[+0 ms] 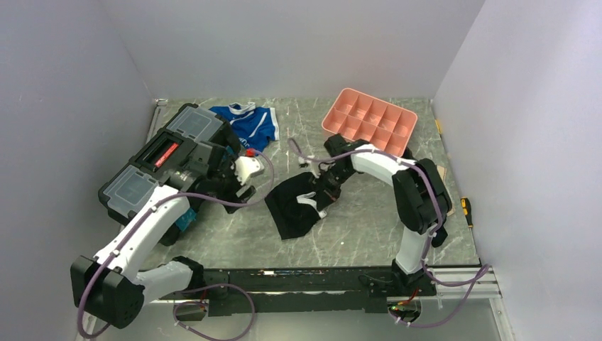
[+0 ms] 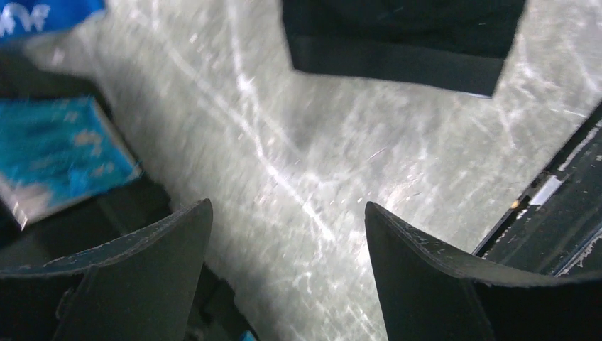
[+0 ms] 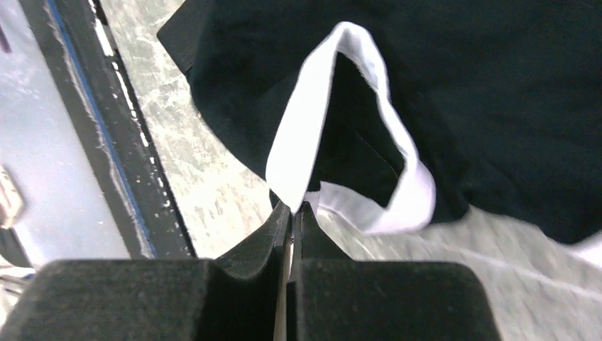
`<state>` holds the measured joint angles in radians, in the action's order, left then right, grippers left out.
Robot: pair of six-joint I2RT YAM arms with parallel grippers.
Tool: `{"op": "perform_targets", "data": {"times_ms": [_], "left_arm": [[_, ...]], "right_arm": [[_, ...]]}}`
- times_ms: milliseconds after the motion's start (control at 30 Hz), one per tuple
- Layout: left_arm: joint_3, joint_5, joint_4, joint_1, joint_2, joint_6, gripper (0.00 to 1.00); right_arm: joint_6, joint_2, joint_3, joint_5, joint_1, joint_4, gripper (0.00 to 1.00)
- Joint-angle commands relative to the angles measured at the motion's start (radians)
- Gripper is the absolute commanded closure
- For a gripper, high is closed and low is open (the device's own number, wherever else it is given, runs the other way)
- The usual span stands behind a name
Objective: Roll the underwear
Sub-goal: Flatten out the underwear at the center of the board.
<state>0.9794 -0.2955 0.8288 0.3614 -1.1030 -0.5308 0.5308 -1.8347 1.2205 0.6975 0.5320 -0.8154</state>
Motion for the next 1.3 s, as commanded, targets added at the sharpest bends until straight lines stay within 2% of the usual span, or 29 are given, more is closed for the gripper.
{"op": "perform_targets", "data": {"times_ms": [0,100,267,567,733,1167,1267], "left_arm": [[-0.036,0.026,-0.112,0.163,0.016,-0.039,0.15],[-0.031,0.076,-0.163,0.305,-0.021,-0.045,0.15],[0.088,0.154,-0.191,0.495,-0.231,-0.021,0.18],[0.378,0.292,-0.201,0.718,-0.617,0.155,0.22],[0.446,0.373,-0.151,0.782,-0.729,0.231,0.27],[0.485,0.36,-0.11,0.816,-0.865,0.293,0.33],[0.483,0.37,-0.117,0.815,-0.886,0.295,0.41]], "right_arm": [[0.0,0.007,0.093,0.18,-0.132,-0.103,1.0],[0.008,-0.009,0.132,0.266,-0.208,-0.149,1.0],[0.002,-0.053,0.154,0.351,-0.289,-0.167,1.0],[0.009,-0.156,0.15,0.431,-0.385,-0.178,1.0],[0.03,-0.176,0.152,0.456,-0.412,-0.198,1.0],[0.045,-0.176,0.155,0.474,-0.421,-0.213,1.0],[0.058,-0.174,0.157,0.477,-0.42,-0.227,1.0]]}}
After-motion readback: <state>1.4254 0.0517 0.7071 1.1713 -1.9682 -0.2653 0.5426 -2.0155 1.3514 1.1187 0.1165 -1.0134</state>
